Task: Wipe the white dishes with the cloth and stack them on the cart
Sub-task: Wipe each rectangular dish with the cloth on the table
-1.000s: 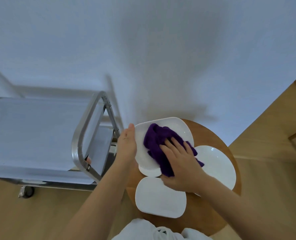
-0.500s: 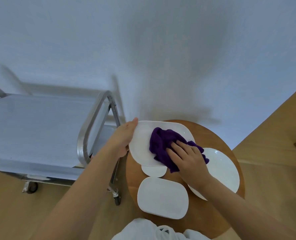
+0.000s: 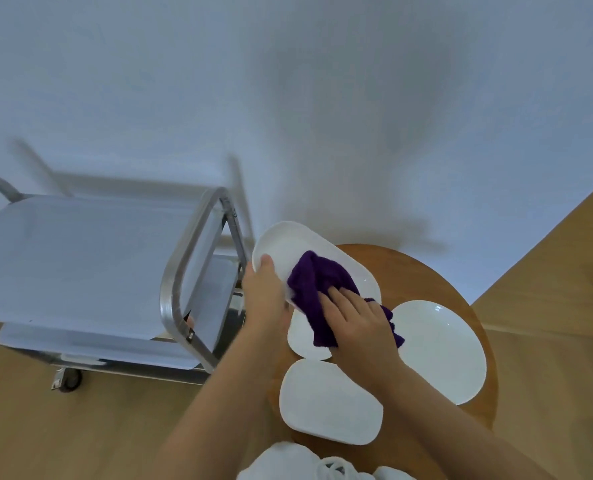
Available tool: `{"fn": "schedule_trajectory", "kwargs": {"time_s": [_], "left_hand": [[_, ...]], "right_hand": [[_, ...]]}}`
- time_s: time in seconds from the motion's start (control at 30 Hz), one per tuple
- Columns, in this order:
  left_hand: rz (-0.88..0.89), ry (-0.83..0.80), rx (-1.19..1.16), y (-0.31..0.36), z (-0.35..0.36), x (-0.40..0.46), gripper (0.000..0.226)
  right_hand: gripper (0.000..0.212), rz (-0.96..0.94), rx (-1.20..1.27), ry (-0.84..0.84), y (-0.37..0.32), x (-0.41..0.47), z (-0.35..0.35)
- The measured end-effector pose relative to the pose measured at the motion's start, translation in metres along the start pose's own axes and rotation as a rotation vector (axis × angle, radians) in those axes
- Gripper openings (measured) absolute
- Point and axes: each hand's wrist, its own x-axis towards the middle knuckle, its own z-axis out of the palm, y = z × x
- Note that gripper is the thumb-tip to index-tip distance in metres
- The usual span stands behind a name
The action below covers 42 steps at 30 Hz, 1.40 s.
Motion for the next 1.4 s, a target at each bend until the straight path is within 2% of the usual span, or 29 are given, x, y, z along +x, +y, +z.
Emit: {"fn": "schedule_trajectory", "kwargs": {"time_s": [0.07,0.13,0.23,0.37,0.43,0.5,0.57,0.63,0.73,0.83,0.93,1.0,1.07,1.13,1.2,1.3,1.37,1.4], "left_hand": [[-0.04,-0.129,0.073,0.026,-0.01,0.007,0.025],[-0.078,-0.311,0.205,0.049,-0.016,0.013,0.029],[-0.165,-0.453,0.344,0.069,-0.017,0.015,0.031],[-0.145,-0.353,0.24,0.062,-0.004,0.008,0.021],[-0.111,-0.269,0.282,0.038,0.001,-0.003,0.025],[0.009,-0.207,0.381,0.014,0.001,-0.014,0.024],[0.131,-0.194,0.385,0.0,-0.005,-0.022,0.02],[0.196,-0.21,0.364,-0.002,-0.008,-0.026,0.023],[0.254,-0.241,0.446,0.005,-0.01,-0.025,0.03],[0.162,-0.381,0.602,0.023,-0.022,-0.015,0.03],[-0.088,-0.611,0.614,0.048,-0.038,-0.003,0.022],[-0.199,-0.648,0.604,0.058,-0.041,0.005,0.022],[-0.246,-0.633,0.618,0.058,-0.035,0.014,0.038],[-0.237,-0.607,0.642,0.053,-0.026,0.022,0.066],[-0.166,-0.641,0.51,0.046,-0.016,0.023,0.079],[-0.053,-0.752,0.207,0.036,-0.01,0.018,0.07],[-0.083,-0.811,0.019,0.032,-0.011,0.015,0.051],[-0.087,-0.822,-0.027,0.03,-0.013,0.015,0.051]], "right_hand": [[0.057,-0.183,0.029,-0.016,0.016,-0.011,-0.005],[0.053,-0.347,0.005,-0.041,0.03,-0.016,-0.009],[0.04,-0.449,-0.026,-0.029,0.026,-0.017,-0.008],[0.037,-0.297,0.058,0.045,0.008,-0.005,-0.014],[0.04,-0.175,0.075,0.075,0.003,0.005,-0.017],[0.041,-0.094,0.026,0.06,0.001,0.013,-0.017],[0.043,-0.048,0.004,0.041,-0.001,0.015,-0.015],[0.042,-0.063,0.007,0.053,0.001,0.013,-0.013],[0.041,-0.199,0.01,0.044,0.015,0.011,-0.014],[0.035,-0.264,0.028,-0.007,0.041,0.009,-0.021],[0.047,-0.15,0.118,-0.119,0.063,0.009,-0.034],[0.047,-0.082,0.249,-0.222,0.065,0.01,-0.04],[0.035,0.087,0.45,-0.33,0.061,0.015,-0.045],[0.031,0.326,0.628,-0.417,0.057,0.02,-0.049],[0.03,0.493,0.803,-0.497,0.056,0.028,-0.054],[0.034,0.639,1.14,-0.547,0.058,0.039,-0.06],[0.04,0.698,1.383,-0.544,0.059,0.041,-0.06],[0.038,0.741,1.486,-0.523,0.059,0.04,-0.058]]}}
